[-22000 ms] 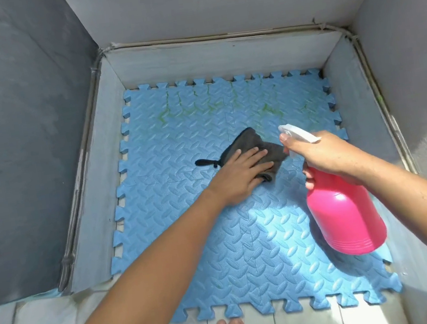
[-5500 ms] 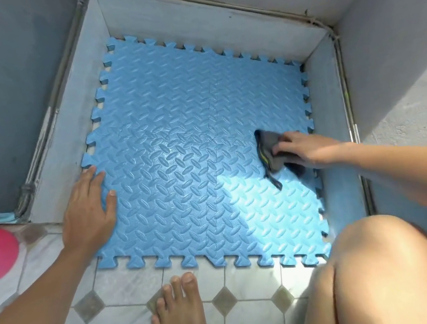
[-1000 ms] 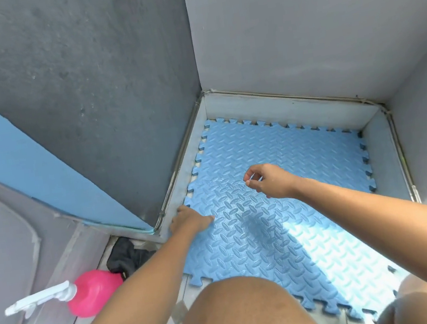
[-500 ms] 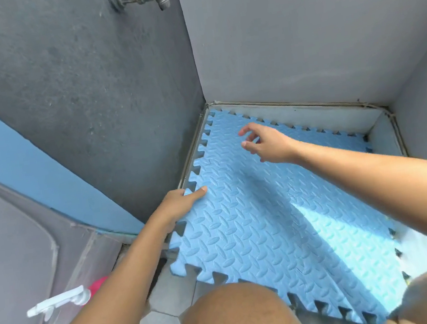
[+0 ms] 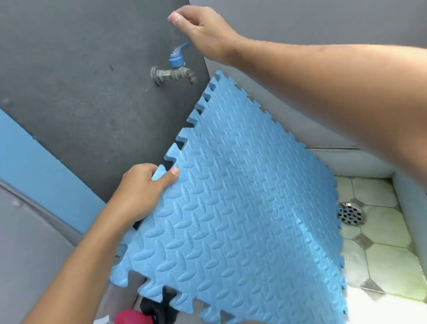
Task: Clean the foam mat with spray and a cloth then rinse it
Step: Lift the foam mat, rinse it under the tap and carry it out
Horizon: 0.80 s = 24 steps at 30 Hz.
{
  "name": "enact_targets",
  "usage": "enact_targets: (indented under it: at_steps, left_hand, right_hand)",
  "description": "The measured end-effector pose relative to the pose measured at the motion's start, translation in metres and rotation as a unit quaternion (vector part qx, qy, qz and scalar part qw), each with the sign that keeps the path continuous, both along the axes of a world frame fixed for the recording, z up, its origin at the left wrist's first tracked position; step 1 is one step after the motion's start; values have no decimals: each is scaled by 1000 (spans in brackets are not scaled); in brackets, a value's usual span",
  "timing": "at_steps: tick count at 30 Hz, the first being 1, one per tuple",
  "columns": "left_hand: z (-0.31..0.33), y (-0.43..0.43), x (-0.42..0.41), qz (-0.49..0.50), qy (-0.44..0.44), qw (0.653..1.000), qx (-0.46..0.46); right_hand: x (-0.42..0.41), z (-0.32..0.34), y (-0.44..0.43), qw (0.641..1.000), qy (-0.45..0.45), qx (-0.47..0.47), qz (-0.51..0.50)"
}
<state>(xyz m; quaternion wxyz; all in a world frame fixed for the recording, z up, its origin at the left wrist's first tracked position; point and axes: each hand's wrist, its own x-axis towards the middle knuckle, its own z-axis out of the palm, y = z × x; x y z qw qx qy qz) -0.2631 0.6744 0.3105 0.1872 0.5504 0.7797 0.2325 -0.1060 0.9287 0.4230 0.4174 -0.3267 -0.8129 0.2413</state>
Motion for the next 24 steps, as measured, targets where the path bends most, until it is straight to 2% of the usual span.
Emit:
enact_targets:
  at_steps: [3, 5, 15, 21, 24]
  left_hand:
    - [26, -4, -10, 5, 39, 999, 27]
    - [33, -5, -10, 5, 56, 998, 38]
    - [34, -7, 0, 1, 79, 996, 36]
    - [41, -7, 5, -3, 75, 997, 32]
    - [41, -9, 7, -1, 60, 998, 34]
  right_hand:
    - [-3, 9, 1, 990, -140, 3, 10]
    - [-1, 4, 0, 983, -180, 19, -5]
    - [-21, -25, -7, 985, -111, 114, -71]
    - [-18, -28, -12, 980, -87, 116, -135]
    - [-15, -32, -17, 984, -56, 111, -129]
